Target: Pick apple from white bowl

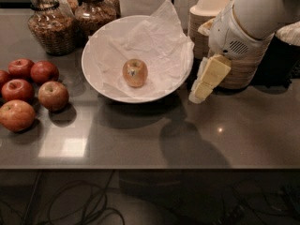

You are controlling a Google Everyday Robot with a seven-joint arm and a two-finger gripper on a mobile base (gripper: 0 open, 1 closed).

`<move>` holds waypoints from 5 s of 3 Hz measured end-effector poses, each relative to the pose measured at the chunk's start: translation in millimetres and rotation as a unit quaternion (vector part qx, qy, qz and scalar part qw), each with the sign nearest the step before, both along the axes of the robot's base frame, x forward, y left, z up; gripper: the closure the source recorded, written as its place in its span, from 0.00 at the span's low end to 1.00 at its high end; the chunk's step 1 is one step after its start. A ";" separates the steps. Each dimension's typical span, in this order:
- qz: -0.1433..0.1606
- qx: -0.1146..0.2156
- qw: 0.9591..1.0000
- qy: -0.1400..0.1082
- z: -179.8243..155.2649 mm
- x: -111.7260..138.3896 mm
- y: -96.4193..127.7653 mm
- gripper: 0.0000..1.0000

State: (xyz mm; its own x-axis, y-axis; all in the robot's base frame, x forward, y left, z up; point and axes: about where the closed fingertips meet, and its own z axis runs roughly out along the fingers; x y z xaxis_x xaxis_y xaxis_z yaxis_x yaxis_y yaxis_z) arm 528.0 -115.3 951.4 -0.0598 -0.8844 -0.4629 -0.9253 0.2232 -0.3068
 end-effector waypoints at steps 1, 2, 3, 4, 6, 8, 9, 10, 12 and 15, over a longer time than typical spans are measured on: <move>0.013 0.047 0.999 -0.019 -6.8 29.5 31.8 0.00; 0.030 0.078 0.996 -0.029 -10.6 58.0 56.3 0.00; 0.044 0.101 0.993 -0.031 -17.0 77.8 72.4 0.00; 0.061 0.125 0.990 -0.018 -40.7 99.0 87.9 0.00; 0.102 0.153 0.983 0.013 -69.3 122.9 115.7 0.00; 0.122 0.155 0.980 0.023 -73.3 119.8 121.4 0.00; 0.126 0.147 0.981 0.018 -72.8 106.1 120.2 0.00; 0.129 0.140 0.982 0.011 -68.7 87.4 116.6 0.06; 0.135 0.130 0.982 0.005 -67.5 71.6 123.4 0.00; 0.150 0.108 0.983 0.019 -86.8 91.5 147.1 0.11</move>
Offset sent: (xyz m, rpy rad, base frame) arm 0.0960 0.0845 -0.0149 0.2362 -0.0849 0.0983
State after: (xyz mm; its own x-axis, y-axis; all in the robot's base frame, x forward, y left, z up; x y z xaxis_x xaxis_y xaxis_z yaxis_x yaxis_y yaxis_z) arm 619.5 31.8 864.6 0.1670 -0.7462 -0.6444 -0.9694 -0.0052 -0.2453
